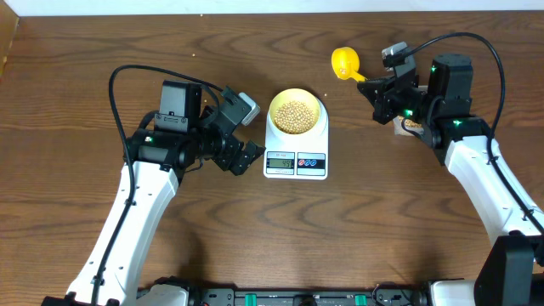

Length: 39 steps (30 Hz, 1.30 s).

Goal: Scoop item into bowl and weigh 50g on scale
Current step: 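Tilt the scoop over the bowl and pour soybeans in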

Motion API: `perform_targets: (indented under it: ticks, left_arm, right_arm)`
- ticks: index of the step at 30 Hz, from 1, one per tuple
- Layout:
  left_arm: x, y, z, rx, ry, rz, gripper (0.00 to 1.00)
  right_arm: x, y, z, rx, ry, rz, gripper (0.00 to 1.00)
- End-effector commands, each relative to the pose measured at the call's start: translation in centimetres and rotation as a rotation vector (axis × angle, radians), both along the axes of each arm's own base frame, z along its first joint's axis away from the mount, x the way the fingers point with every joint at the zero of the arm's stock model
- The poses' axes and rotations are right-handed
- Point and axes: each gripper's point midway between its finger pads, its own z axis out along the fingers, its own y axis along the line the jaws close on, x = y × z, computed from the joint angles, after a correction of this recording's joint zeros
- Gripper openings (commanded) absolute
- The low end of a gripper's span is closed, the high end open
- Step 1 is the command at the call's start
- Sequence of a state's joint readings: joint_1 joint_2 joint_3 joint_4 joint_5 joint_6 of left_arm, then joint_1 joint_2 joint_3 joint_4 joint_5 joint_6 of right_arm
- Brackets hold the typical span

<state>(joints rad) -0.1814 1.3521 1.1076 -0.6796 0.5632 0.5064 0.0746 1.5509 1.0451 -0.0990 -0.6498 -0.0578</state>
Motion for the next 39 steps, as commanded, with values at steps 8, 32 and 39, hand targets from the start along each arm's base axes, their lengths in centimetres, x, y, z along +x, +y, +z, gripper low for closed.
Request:
perform_targets:
  ticks: [8, 32, 39]
  left_arm:
    - [0.0, -0.1, 0.8, -0.007, -0.027, -0.017, 0.9]
    - [0.0, -0.1, 0.8, -0.007, -0.027, -0.017, 0.9]
    - [0.0, -0.1, 0.8, -0.008, -0.027, -0.017, 0.9]
  right_arm:
    - [0.7, -0.7, 0.6, -0.018, -0.034, -0.039, 0.01]
    - [-3.4, 6.0, 0.5, -0.187, -0.295, 0.392, 0.01]
    - [-3.4, 6.1, 0.5, -0.256, -0.39, 0.447, 0.01]
